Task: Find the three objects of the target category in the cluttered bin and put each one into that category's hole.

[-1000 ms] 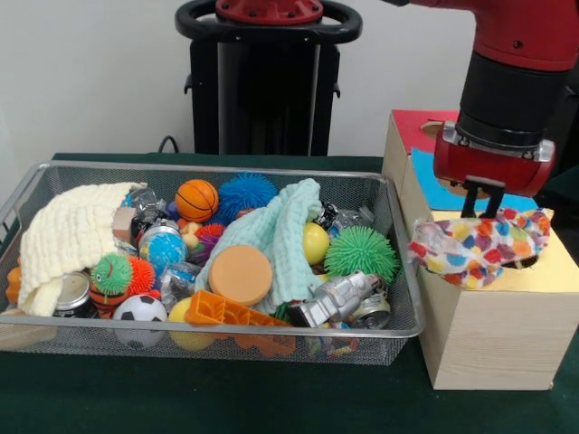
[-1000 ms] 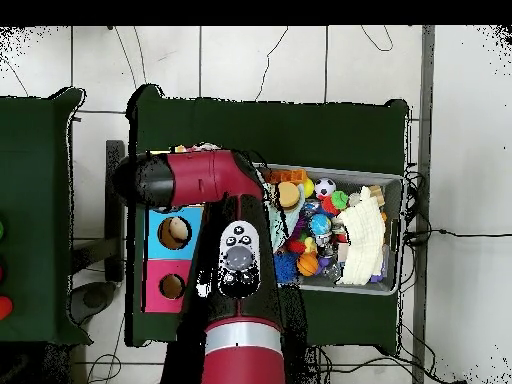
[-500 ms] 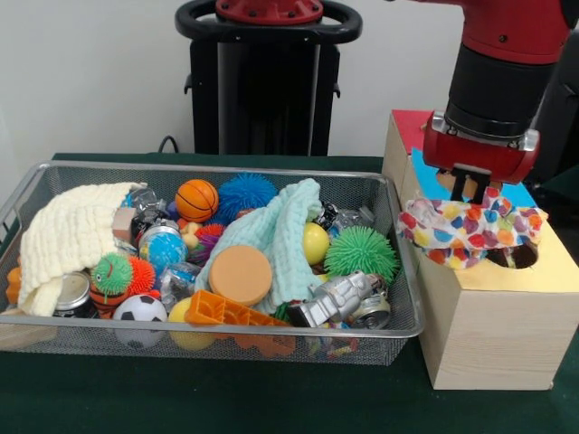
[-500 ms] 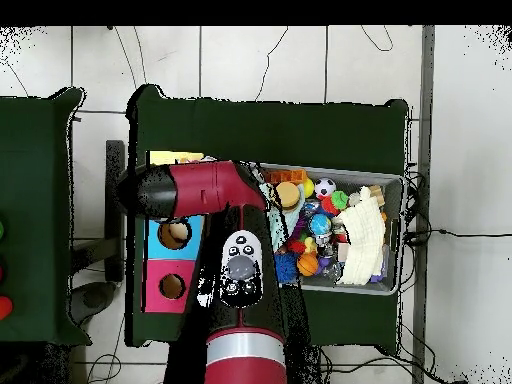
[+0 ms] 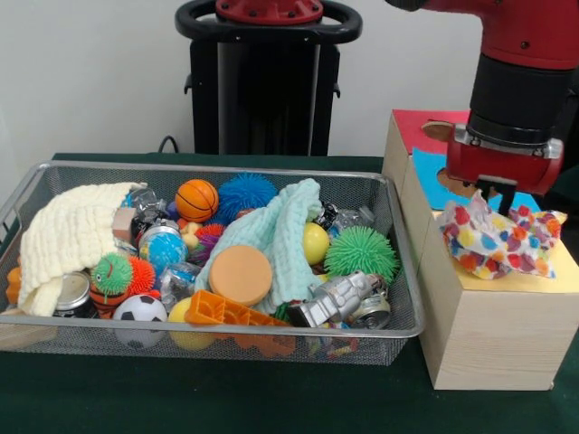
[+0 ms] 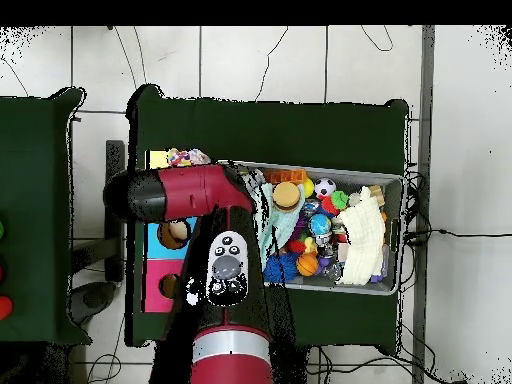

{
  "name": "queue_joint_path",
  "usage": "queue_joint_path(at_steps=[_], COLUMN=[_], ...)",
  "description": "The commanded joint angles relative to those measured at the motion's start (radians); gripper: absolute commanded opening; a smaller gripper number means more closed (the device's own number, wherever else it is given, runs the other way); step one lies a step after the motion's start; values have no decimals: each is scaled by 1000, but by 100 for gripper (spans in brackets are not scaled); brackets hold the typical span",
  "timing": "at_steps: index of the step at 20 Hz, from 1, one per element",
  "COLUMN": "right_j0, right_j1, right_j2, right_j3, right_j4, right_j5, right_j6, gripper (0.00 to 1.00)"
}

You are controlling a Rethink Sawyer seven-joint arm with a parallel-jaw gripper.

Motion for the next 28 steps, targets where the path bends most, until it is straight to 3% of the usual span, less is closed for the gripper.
queue_joint_path(at_steps=[1, 10, 24, 28], right_j0=[65, 84, 91, 88], right_j1=[98, 114, 95, 56], right_j2=[46, 9, -77, -114], right_j3=[83, 86, 107, 118], right_j4=[98, 170, 165, 143], right_j5=[-225, -244, -186, -151], right_j6=[322, 274, 202, 177], gripper=[0, 0, 0, 0])
